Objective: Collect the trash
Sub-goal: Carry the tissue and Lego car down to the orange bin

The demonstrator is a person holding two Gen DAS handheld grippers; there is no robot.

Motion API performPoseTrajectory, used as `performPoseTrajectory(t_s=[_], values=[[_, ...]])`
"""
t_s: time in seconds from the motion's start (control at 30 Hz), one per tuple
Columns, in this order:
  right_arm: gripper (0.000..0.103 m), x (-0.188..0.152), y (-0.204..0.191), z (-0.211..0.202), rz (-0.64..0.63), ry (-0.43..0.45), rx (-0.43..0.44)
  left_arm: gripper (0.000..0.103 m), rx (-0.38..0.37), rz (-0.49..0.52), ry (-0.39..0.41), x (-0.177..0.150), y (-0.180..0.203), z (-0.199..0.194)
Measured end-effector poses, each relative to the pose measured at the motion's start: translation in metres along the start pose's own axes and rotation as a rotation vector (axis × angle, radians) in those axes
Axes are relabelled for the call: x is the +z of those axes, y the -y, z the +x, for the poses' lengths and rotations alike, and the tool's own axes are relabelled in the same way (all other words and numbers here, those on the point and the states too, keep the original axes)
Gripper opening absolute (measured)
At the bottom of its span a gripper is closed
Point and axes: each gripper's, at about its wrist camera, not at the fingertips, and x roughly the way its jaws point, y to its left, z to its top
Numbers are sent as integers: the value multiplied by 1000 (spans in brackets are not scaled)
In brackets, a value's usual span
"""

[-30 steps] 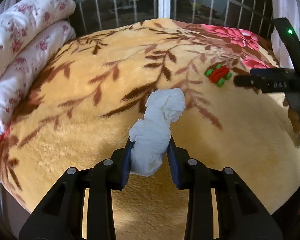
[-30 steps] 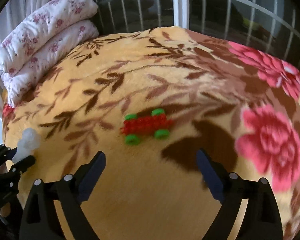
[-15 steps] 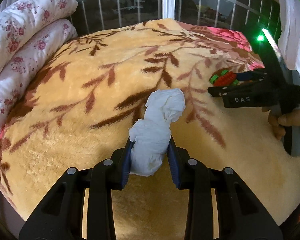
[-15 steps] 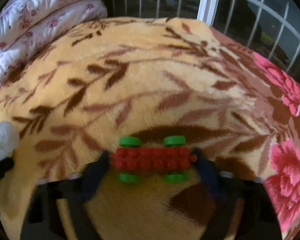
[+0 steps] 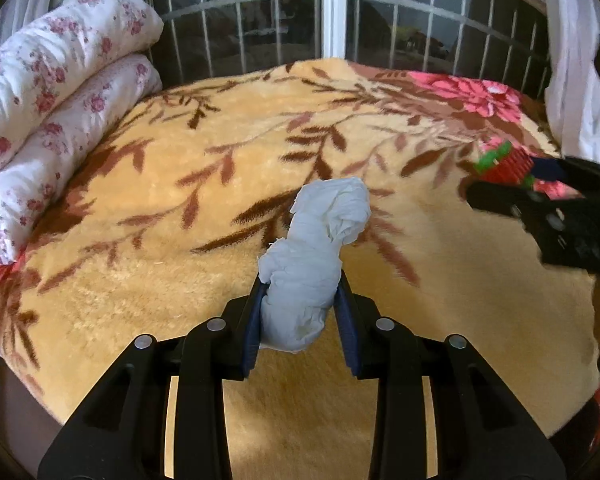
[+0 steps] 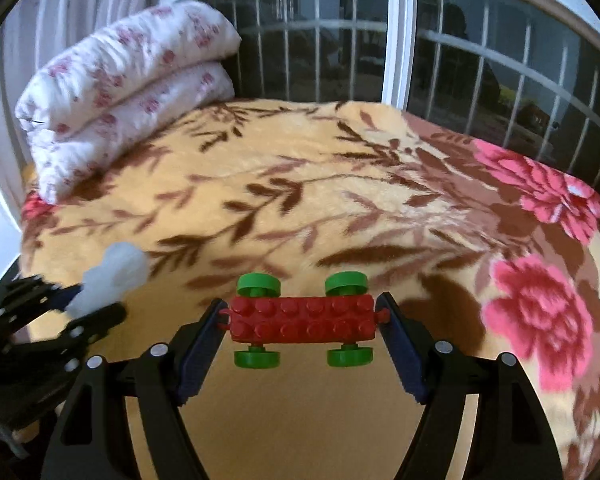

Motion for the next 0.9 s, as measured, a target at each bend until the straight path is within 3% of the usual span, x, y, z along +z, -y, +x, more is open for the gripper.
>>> performPoseTrajectory(t_s=[0.23, 0.43, 0.6, 0.7, 0.9], values=[[74, -51, -33, -74, 17, 47, 2, 32, -27, 26, 60, -19, 7, -49], [74, -104, -72, -128, 12, 68, 38, 32, -56, 65, 66, -61, 10, -89], [74, -147, -92, -148, 47, 44, 84, 32, -82, 101, 10, -107, 10, -108], [74, -174, -100, -149, 68, 3, 104, 32, -111, 130, -63, -139, 11, -108], [74, -222, -106, -122, 97, -144, 141, 32, -115, 206, -200, -194, 13, -85]])
